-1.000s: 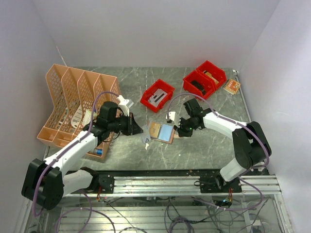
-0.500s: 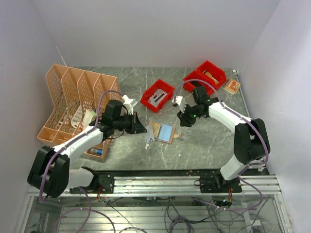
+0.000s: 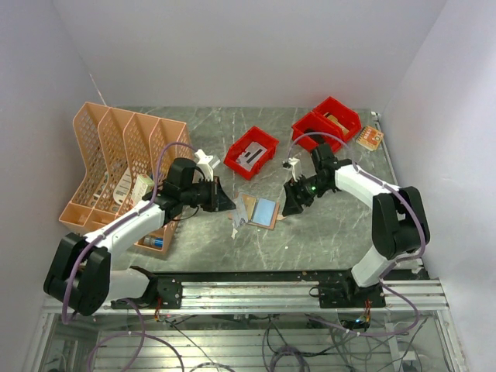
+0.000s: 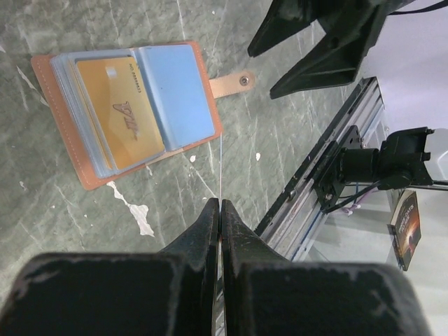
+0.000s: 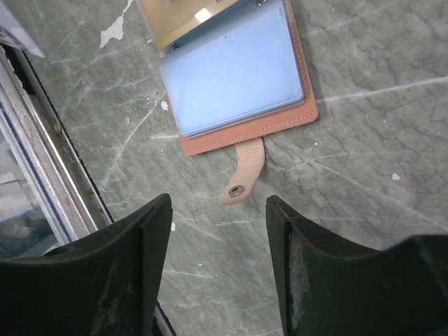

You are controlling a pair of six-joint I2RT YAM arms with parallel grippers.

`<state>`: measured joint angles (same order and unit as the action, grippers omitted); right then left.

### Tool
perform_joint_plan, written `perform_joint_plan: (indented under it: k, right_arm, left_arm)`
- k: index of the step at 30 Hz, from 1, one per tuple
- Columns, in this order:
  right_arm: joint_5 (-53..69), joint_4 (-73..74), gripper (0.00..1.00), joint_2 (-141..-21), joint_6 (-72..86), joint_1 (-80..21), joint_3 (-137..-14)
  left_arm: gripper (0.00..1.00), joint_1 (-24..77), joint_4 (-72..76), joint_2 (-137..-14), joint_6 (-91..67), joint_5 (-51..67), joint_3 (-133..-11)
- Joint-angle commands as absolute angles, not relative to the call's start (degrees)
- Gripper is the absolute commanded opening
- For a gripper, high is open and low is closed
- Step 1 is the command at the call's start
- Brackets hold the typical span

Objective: Put the credit cards into the card holder
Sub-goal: Adjust the card holder at the center of the board.

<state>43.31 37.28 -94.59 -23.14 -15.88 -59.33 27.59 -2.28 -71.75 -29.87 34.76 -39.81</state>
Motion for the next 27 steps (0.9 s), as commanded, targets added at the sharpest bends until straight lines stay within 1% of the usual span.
perform_joint_plan:
  k: [1, 5, 8, 10, 12, 13, 15, 16, 22, 24, 27]
  right_arm:
    - [42.30, 37.50, 0.52, -96.87, -19.87, -17.15, -58.89]
    - [41.85, 38.51, 0.40, -100.24, -19.50, -17.91, -60.72]
    - [41.16, 38.48, 0.36, -101.41, -19.02, -18.31, -61.28]
    - [40.57, 38.77, 0.30, -101.80, -19.02, -18.41, -61.62]
    - [40.40, 39.55, 0.21, -102.18, -19.41, -18.42, -61.98]
    - [40.25, 40.11, 0.15, -102.25, -19.79, -18.42, -62.20]
    - [39.75, 40.17, 0.04, -102.03, -19.98, -18.40, -62.23]
    - [39.51, 40.20, 0.01, -101.89, -20.11, -18.42, -62.23]
    - [35.93, 40.74, 0.00, -102.19, -21.96, -18.39, -63.81]
    - [32.02, 42.01, 0.00, -102.83, -25.11, -18.26, -65.89]
    - [26.03, 45.59, 0.00, -105.11, -34.60, -17.68, -70.18]
  left_arm:
    - [0.07, 28.03, 0.05, -71.15, -30.34, 34.77, -40.62]
    - [0.07, 28.12, -0.15, -71.76, -29.91, 34.91, -41.32]
    - [0.07, 28.12, 0.38, -71.81, -29.99, 34.95, -41.19]
    - [0.07, 28.12, 1.48, -71.87, -30.45, 35.15, -40.74]
    - [0.07, 28.19, 2.36, -72.06, -30.83, 35.48, -40.38]
    - [0.07, 28.28, 2.68, -72.19, -30.85, 35.50, -40.23]
    - [0.07, 28.30, 3.04, -72.52, -30.85, 35.58, -40.16]
    - [0.07, 28.38, 3.28, -72.63, -30.85, 35.59, -40.17]
    - [0.07, 28.67, 4.67, -73.10, -31.48, 35.92, -39.76]
    - [0.07, 29.04, 5.59, -73.52, -32.15, 36.36, -39.66]
    - [0.07, 30.07, 7.83, -75.33, -33.49, 37.11, -39.87]
